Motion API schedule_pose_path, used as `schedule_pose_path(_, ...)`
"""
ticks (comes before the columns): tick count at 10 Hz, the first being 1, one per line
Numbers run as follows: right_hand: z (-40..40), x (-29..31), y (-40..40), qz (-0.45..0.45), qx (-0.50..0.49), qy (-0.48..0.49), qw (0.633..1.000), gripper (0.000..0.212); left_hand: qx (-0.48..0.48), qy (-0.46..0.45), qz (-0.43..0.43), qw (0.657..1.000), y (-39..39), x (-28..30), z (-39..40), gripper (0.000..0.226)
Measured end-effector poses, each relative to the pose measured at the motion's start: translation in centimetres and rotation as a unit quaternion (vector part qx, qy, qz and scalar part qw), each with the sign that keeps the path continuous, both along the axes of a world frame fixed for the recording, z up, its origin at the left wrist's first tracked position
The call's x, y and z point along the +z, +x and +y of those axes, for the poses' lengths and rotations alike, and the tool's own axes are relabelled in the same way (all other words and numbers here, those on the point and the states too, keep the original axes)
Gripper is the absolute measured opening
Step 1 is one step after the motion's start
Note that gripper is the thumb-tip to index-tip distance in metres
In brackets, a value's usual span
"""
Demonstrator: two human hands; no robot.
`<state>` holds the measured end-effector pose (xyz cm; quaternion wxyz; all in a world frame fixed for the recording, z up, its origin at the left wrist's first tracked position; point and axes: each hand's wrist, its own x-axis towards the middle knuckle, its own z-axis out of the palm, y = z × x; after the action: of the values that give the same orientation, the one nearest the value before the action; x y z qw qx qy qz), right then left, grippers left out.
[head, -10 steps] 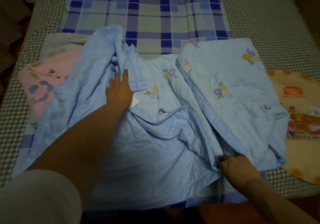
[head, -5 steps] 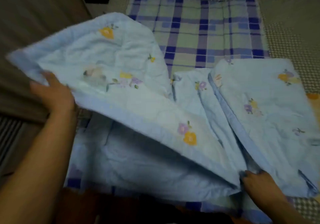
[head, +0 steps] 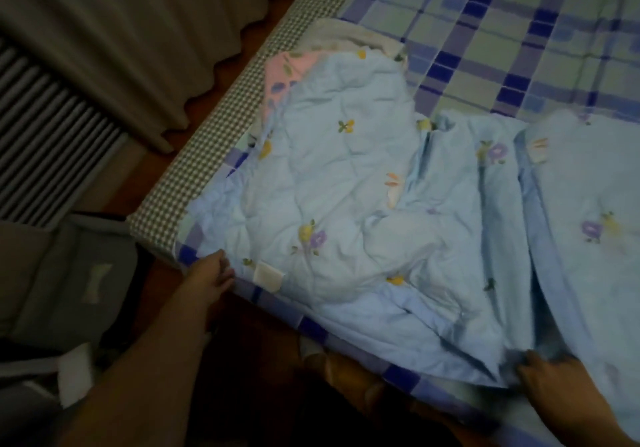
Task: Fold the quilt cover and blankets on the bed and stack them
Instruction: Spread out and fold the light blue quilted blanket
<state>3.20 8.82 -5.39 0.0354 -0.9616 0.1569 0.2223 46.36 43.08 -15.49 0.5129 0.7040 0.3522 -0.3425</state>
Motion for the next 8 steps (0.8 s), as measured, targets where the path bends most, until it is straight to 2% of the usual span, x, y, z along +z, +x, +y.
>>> schedule_pose_path(1,0.1,-4.6,-1.8,-0.041,0.043,-0.042,0.997,0.045,0.012,-0.011,0.009,1.0,1.2,-2.4,-0.6,0.028)
schedule_pose_path(2,1.2,-5.3,-0.2,-0.059,0.019,-0.022,0.998,0.042,-0.01,0.042,-0.018,0.999,4.4,-6.8,0.8,0.049)
schedule_pose_path(3,2.9,-3.4,3.0,-0.096,0.007,-0.016,0.995,0.015,-0.047,0.106,-0.048,0.992,5.9,-5.0,0.8,0.048)
schedule_pose_path(4,3.4,-3.3,4.3,-0.119,0.015,-0.047,0.992,0.016,-0.118,0.169,-0.138,0.969,7.5,1.0,-1.0,0.042)
schedule_pose_path(5,3.5,-4.6,4.3,-0.095,0.001,-0.096,0.991,0.022,-0.181,0.102,-0.305,0.93,10.6,3.5,-2.1,0.041)
schedule_pose_path(6,4.0,-6.4,4.0,-0.106,0.025,-0.111,0.988,0.041,-0.233,0.18,-0.26,0.92,15.5,1.8,-2.1,0.045)
schedule_pose_path(7,4.8,-7.5,4.4,-0.105,0.026,-0.124,0.986,0.049,-0.417,0.293,-0.1,0.855,16.6,-3.2,-0.6,0.056)
schedule_pose_path(8,5.1,-7.6,4.7,-0.065,-0.001,-0.127,0.99,0.036,-0.479,0.279,-0.174,0.814,16.1,-5.4,-1.0,0.045)
